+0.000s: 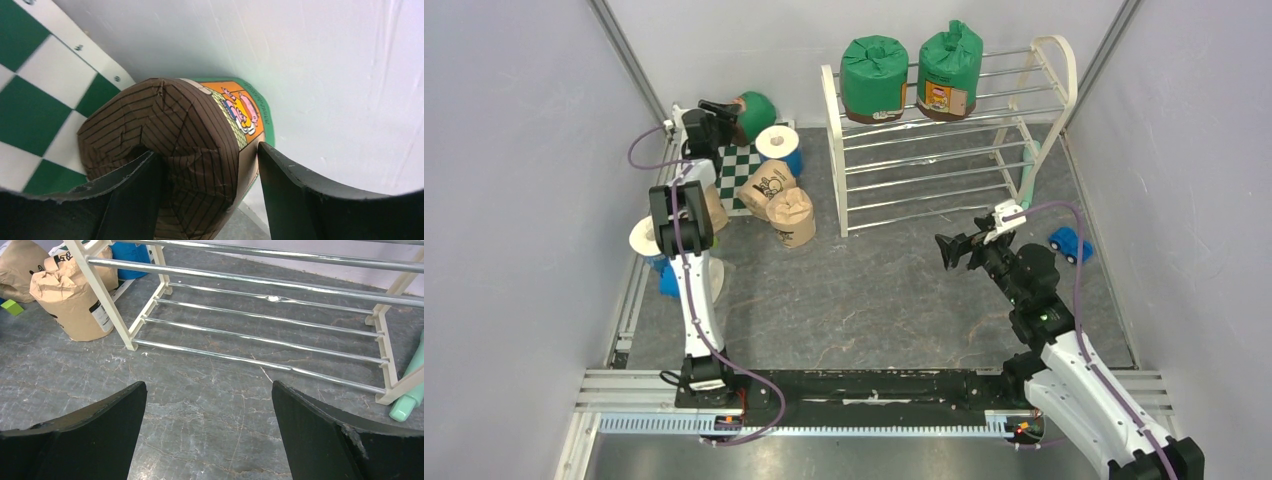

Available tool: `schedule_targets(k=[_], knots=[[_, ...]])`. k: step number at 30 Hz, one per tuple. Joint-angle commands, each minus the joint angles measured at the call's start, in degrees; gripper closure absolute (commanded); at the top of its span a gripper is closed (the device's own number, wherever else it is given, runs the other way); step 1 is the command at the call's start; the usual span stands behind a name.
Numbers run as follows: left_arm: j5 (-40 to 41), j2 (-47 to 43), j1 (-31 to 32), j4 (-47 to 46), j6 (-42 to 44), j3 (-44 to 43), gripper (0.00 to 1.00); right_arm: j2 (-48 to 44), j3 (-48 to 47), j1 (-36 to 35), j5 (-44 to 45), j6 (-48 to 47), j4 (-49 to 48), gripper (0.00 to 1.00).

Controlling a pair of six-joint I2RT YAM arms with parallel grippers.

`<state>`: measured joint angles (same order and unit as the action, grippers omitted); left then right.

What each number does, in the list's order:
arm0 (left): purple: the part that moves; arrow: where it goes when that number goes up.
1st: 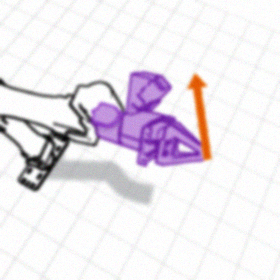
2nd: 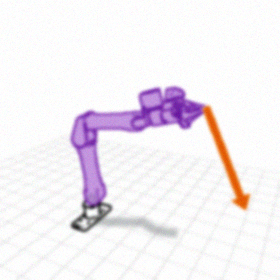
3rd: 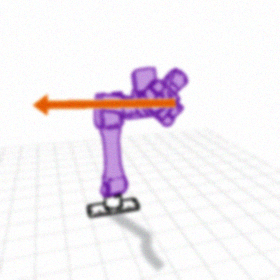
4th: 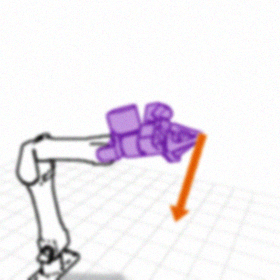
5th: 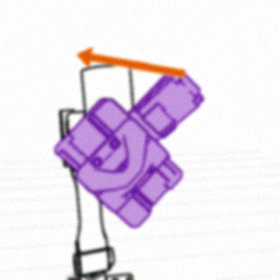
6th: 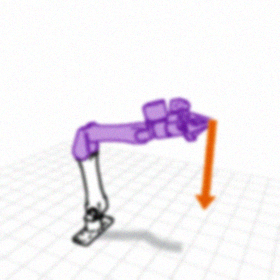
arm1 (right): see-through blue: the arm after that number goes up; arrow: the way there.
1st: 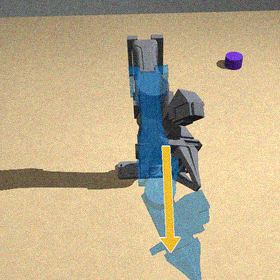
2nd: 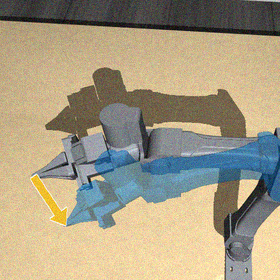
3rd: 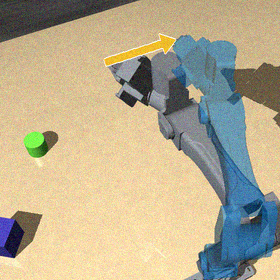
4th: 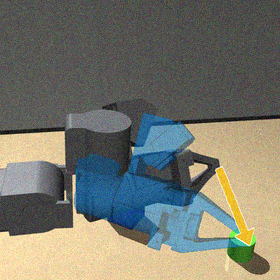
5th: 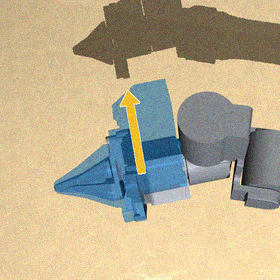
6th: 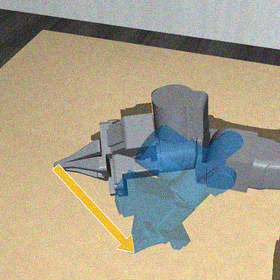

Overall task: Place and organize the paper towels onto the shelf
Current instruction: Pick up the paper towel from the corner of the board.

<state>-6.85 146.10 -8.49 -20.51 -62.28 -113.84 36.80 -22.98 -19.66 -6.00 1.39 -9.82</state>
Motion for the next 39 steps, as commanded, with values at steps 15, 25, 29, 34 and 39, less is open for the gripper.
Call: schedule_targets(k=[15, 25, 29, 34, 39], knots=[[-4.5, -3.2, 1.6, -14.6, -7.1, 2.8, 0.27, 1.7, 0.6, -0.2, -1.2, -0.9, -3.1, 0.02], [-8.2, -12.9, 2.0, -28.0, -5.4, 15.1, 0.64, 0.9, 0.3, -0.1, -2.1, -0.9, -2.8, 0.02], [-9.1, -21.6, 2.8, -30.5, 1.1, 22.5, 0.65, 0.4, 0.4, -0.1, -3.2, -0.9, -2.6, 0.02], [-8.7, -33.5, 4.6, -28.8, 11.8, 31.5, 0.66, -0.4, -0.2, -0.1, -4.7, -0.9, -1.6, 0.02], [-6.2, -44.7, 7.8, -23.5, 25.0, 38.7, 0.66, -1.8, -0.9, -0.2, -5.4, -0.9, -0.8, 0.02]])
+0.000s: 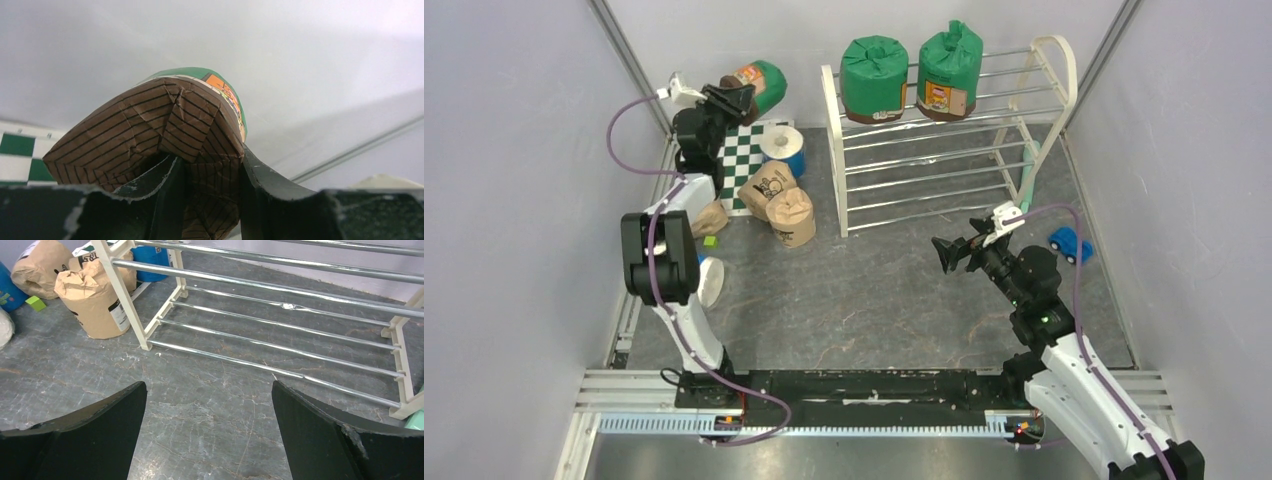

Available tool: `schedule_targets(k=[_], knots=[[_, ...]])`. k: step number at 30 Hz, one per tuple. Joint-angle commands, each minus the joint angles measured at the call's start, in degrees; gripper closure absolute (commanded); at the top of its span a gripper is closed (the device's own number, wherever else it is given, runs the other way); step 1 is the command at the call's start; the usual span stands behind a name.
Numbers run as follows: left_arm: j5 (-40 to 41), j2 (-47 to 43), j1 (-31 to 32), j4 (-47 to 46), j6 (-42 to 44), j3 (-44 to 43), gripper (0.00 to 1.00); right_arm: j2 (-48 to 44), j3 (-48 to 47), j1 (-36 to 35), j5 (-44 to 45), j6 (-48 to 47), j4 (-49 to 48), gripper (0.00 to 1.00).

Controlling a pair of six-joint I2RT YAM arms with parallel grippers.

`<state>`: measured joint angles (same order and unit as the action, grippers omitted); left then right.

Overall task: Place and organize the paper towels onto the shelf
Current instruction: Pick up the paper towel from the corner of the board.

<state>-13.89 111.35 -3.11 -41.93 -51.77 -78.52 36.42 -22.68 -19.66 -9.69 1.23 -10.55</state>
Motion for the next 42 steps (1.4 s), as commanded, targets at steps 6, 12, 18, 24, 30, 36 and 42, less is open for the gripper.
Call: schedule_targets(k=[6, 12, 18, 24, 30, 36, 42], knots=[[5.8, -24.0, 5.5, 6.4, 25.2, 9.6, 0.65, -2.5, -1.6, -0.1, -3.0, -0.7, 0.1, 0.02], [6.5, -39.9, 6.0, 12.9, 28.1, 18.7, 0.65, -0.5, -2.1, -0.2, -8.0, 0.9, -1.9, 0.02], [2.8, -56.3, 6.1, 21.9, 29.0, 27.3, 0.65, 1.9, -3.4, -0.4, -13.9, 3.9, -4.8, 0.01], [-4.2, -72.9, 6.1, 32.4, 27.8, 35.4, 0.64, 3.9, -5.1, -2.4, -18.9, 7.8, -9.3, 0.01], [-13.9, -83.8, 8.1, 36.9, 21.1, 41.9, 0.64, 9.7, -8.9, -9.1, -21.1, 11.3, -14.7, 0.01], [-21.1, -88.0, 11.0, 31.6, 13.1, 47.1, 0.64, 14.7, -11.0, -16.0, -18.7, 13.9, -20.0, 0.01], [-26.1, -88.7, 13.0, 19.0, 3.5, 53.5, 0.64, 15.6, -10.0, -16.5, -18.8, 19.7, -28.3, 0.01]])
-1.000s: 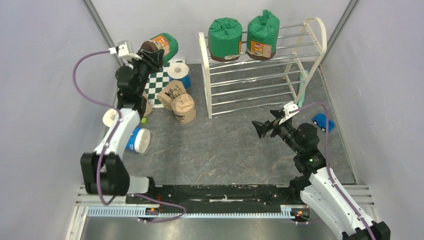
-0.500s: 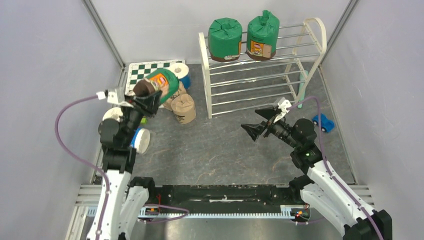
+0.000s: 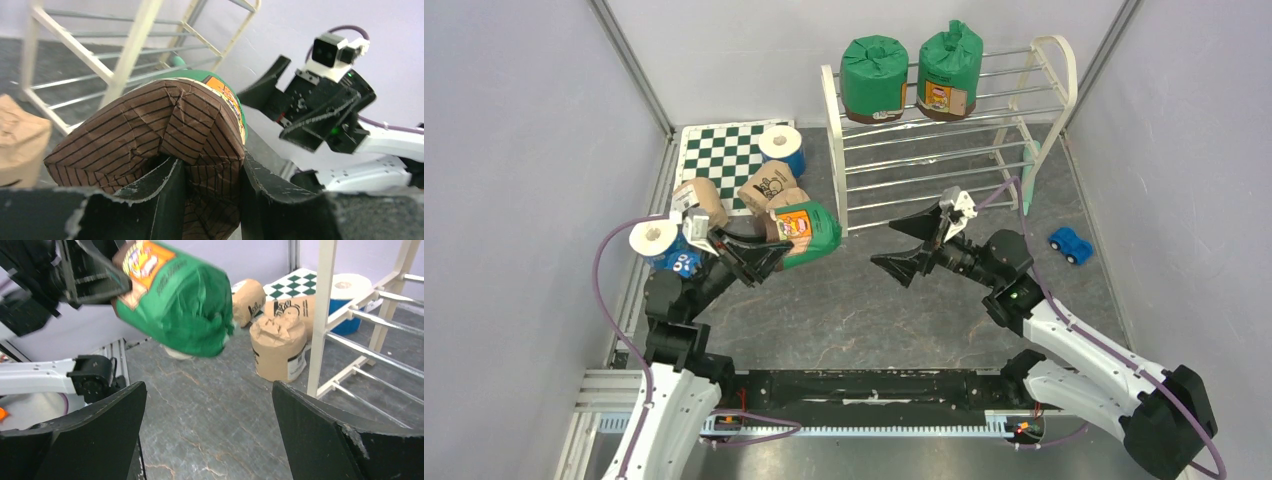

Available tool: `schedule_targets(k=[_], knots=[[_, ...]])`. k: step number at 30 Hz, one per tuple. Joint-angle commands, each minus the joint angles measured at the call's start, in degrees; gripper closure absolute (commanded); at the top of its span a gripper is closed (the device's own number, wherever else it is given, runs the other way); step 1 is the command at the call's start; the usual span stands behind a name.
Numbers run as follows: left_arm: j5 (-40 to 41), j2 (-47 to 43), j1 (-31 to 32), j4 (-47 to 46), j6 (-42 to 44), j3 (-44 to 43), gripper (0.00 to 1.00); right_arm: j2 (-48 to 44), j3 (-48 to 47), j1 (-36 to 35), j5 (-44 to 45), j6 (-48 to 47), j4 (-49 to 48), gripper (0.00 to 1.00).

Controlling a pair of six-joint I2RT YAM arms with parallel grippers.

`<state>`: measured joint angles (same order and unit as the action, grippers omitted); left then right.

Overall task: Place and organize the paper towels onto the shelf
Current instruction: Pick up the paper towel from the corner of the board, then place the paper towel at the center of the board.

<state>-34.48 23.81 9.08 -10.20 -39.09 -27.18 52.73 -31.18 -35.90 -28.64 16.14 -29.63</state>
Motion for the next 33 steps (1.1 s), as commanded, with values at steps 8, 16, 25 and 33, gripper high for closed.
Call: schedule_targets(k=[8, 16, 25, 33], knots=[[-7.9, 2.0, 3.2, -31.6, -21.3, 7.9, 0.62, 3.6, -1.8, -0.5, -1.5, 17.3, -19.7, 0.01], [-3.9, 3.5, 5.2, -35.0, -21.4, 9.2, 0.62, 3.8, -2.1, -2.6, -0.2, 18.5, -19.2, 0.06], [-0.4, 6.0, 6.5, -35.3, -18.9, 9.6, 0.61, -0.7, -4.2, -3.2, -0.4, 15.9, -11.6, 0.06], [2.6, 8.7, 9.8, -36.1, -16.9, 8.8, 0.61, 3.2, -4.6, -6.7, -3.7, 19.1, -15.5, 0.10]])
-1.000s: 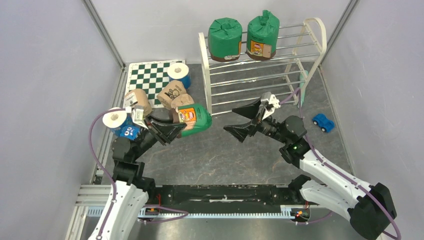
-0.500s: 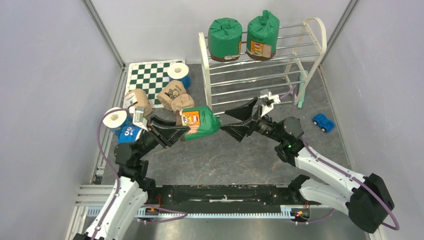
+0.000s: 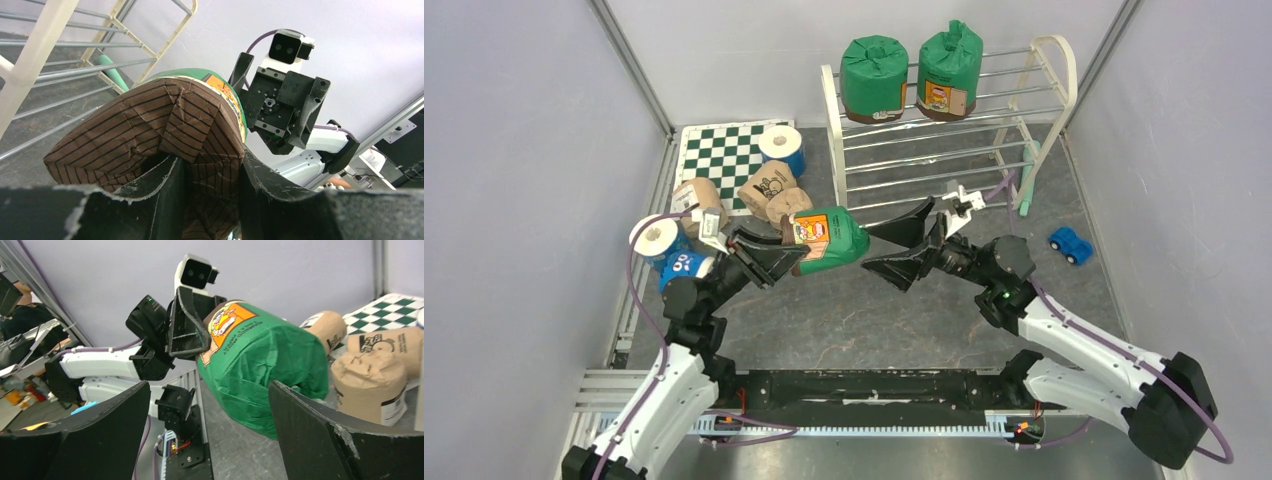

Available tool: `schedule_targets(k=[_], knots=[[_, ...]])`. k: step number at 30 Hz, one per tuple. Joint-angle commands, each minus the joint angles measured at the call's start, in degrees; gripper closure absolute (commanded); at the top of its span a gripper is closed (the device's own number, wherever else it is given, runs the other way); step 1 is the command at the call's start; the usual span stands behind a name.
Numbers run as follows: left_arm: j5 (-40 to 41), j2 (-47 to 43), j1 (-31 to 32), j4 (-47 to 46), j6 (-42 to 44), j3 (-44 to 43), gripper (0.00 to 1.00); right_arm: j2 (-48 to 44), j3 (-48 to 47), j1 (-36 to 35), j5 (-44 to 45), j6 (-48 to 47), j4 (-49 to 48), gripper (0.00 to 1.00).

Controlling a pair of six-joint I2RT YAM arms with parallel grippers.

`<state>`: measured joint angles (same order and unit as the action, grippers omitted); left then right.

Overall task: Place and organize the paper towels onto the shelf
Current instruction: Place the paper towel at the center of the board.

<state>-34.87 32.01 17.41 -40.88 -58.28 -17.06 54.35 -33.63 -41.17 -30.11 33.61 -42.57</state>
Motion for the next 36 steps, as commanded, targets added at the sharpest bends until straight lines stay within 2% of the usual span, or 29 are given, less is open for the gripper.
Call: schedule_targets(k=[1, 5, 10, 16, 27, 30, 33, 36], knots=[[3.3, 0.8, 1.9, -5.5, 2.5, -1.5, 0.61, 2.0, -2.3, -1.8, -2.3, 1.4, -2.5, 0.10], [4.0, 1.4, 3.3, -5.8, 3.2, -2.3, 0.61, 3.4, -2.6, -2.3, -1.7, -0.3, -1.1, 0.11], [4.4, 1.3, 4.7, -7.0, 3.0, -2.8, 0.61, 3.9, -4.3, -2.3, 2.3, -5.8, 7.1, 0.10], [4.6, 2.5, 6.5, -9.5, 2.4, -3.2, 0.61, 5.5, -4.5, -2.3, 0.8, -3.8, 4.9, 0.11], [5.5, 8.1, 12.7, -9.7, 7.9, -3.5, 0.61, 6.8, -6.8, -2.2, -3.5, -2.8, 2.7, 0.22], [5.5, 9.7, 15.0, -9.1, 10.0, -4.0, 0.57, 7.3, -7.3, -2.3, -4.6, -3.3, 3.5, 0.29], [4.6, 10.6, 16.2, -7.5, 12.0, -5.0, 0.51, 7.8, -8.5, -2.3, -5.2, -5.5, 6.9, 0.42], [3.3, 10.6, 16.5, -3.4, 14.3, -6.1, 0.40, 7.6, -9.5, -2.2, -5.7, -8.9, 10.5, 0.59]])
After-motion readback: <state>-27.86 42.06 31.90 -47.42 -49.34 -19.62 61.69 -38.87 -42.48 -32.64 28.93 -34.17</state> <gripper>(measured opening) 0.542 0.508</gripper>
